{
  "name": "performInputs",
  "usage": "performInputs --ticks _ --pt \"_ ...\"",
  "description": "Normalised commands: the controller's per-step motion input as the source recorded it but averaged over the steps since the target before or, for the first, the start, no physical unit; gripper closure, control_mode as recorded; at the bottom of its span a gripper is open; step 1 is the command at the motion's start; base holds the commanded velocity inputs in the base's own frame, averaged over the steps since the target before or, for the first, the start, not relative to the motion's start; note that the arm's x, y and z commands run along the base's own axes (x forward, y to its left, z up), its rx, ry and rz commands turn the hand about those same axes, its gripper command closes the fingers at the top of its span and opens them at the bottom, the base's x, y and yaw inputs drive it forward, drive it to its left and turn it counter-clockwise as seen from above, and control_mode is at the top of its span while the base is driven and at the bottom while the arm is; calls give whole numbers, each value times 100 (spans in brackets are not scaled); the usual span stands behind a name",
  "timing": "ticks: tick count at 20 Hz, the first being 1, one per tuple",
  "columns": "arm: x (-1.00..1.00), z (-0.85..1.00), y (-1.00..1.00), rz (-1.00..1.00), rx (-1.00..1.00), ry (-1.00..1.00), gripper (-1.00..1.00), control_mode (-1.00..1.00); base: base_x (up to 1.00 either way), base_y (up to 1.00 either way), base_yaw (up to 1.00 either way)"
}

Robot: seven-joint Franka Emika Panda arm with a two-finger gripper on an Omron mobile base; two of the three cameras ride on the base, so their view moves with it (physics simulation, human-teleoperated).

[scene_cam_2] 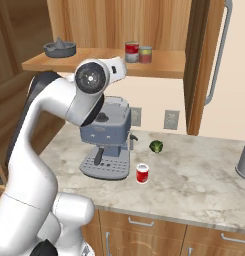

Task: Pick the cans from the counter and place them in their designated side in the cabinet.

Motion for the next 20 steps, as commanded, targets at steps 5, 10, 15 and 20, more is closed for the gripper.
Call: performInputs --ticks 5,10,15,20 --pt "-53 -16 -3 0 -4 17 -100 -100 0 0 0" --pt "-37 -33 -1 0 -6 19 -100 -100 0 0 0" --pt "-11 -35 8 -1 -3 1 -100 -100 0 0 0" --pt "-30 -34 -9 -14 0 -1 -100 -100 0 0 0"
